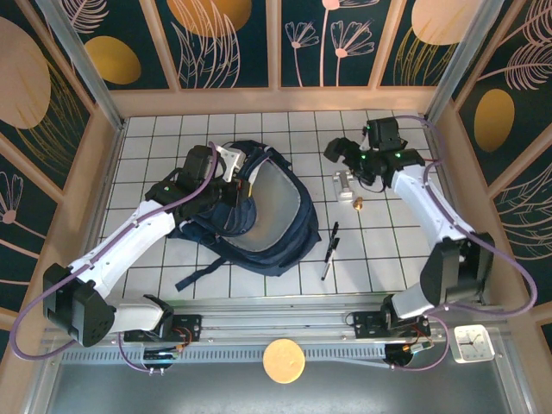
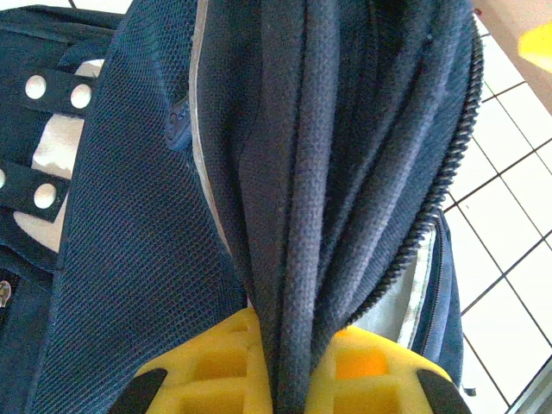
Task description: Pack the student bag
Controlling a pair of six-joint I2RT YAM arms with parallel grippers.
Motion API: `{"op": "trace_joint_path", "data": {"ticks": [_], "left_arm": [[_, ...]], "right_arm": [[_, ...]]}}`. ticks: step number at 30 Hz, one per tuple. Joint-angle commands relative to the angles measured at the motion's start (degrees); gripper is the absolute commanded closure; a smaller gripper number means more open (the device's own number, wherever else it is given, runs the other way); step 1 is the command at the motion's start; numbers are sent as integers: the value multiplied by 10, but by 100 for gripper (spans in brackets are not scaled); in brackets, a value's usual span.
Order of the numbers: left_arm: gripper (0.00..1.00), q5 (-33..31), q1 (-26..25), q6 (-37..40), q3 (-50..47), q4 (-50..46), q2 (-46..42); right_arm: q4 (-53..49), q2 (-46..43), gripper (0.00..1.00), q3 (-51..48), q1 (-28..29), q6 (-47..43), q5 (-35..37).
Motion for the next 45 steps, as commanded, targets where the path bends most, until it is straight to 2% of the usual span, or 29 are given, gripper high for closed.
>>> {"op": "trace_joint_path", "data": {"ticks": [1, 7, 20, 26, 39, 42, 45], "left_arm": [[100, 8, 0, 14, 12, 53, -9], [100, 1, 0, 22, 18, 37, -7], [100, -2, 3, 43, 41, 17, 21], [100, 6, 7, 45, 42, 14, 31], [100, 10, 14, 56, 36, 3, 38], [100, 9, 15, 57, 34, 2, 36], [100, 10, 16, 57, 32, 4, 36]], "right_arm": [[-81, 71, 1, 23, -27, -112, 70], [-54, 157, 3, 62, -81, -135, 113], [-80, 350, 3, 247, -106, -149, 163], [-100, 409, 1, 315, -117, -152, 176], [-120, 492, 2, 386, -111, -154, 173], [-119, 500, 6, 389, -109, -152, 170], [-115, 500, 15, 388, -105, -150, 164]]}}
